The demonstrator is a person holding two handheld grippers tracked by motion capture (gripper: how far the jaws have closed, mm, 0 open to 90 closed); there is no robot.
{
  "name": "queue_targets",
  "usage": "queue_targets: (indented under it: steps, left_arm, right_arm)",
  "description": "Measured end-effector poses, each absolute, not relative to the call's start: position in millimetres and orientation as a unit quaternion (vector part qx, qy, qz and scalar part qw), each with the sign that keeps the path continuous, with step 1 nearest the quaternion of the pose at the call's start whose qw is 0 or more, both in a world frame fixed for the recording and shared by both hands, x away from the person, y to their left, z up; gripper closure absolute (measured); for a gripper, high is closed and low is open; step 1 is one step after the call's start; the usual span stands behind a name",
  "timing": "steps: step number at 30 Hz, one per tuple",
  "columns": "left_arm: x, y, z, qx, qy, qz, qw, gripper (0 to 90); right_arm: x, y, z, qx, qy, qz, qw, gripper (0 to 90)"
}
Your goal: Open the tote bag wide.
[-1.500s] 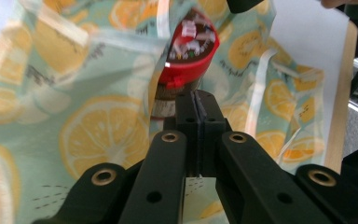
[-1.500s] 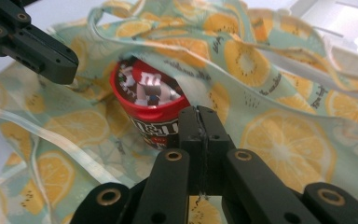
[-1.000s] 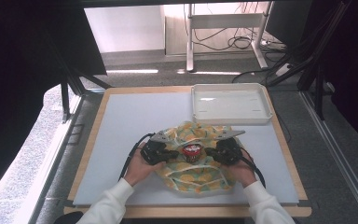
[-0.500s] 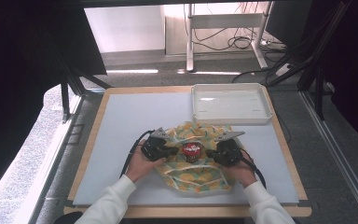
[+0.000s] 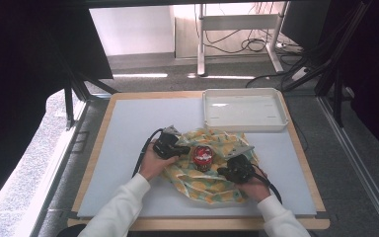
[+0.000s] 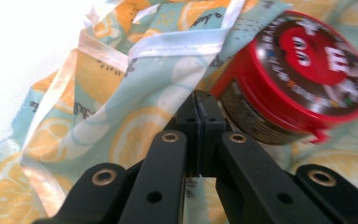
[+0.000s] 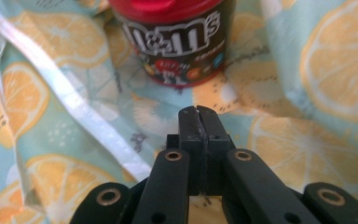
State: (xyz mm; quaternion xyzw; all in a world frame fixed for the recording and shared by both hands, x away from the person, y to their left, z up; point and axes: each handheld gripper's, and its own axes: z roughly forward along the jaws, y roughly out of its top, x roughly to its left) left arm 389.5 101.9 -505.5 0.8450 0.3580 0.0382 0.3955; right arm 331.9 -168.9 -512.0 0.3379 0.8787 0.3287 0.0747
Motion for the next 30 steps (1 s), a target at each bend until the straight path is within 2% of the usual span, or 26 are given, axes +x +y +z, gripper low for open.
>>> queue_targets:
  steps: [8, 14, 23, 30]
  left_arm:
    - [415, 94, -509, 0.846, 0.374, 0.044, 0.378, 90.0]
    - [430, 94, -523, 0.844, 0.398, 0.03, 0.359, 90.0]
    - [436, 96, -531, 0.836, 0.411, 0.006, 0.364, 90.0]
    - [434, 95, -528, 0.842, 0.403, 0.009, 0.359, 90.0]
  right_arm:
    - [315, -168, -517, 0.32, 0.889, 0.323, 0.058, 88.9]
    - [309, -165, -519, 0.308, 0.894, 0.321, 0.053, 89.0]
    - [305, -164, -519, 0.304, 0.895, 0.323, 0.046, 89.0]
    - [304, -163, -518, 0.298, 0.897, 0.322, 0.053, 88.9]
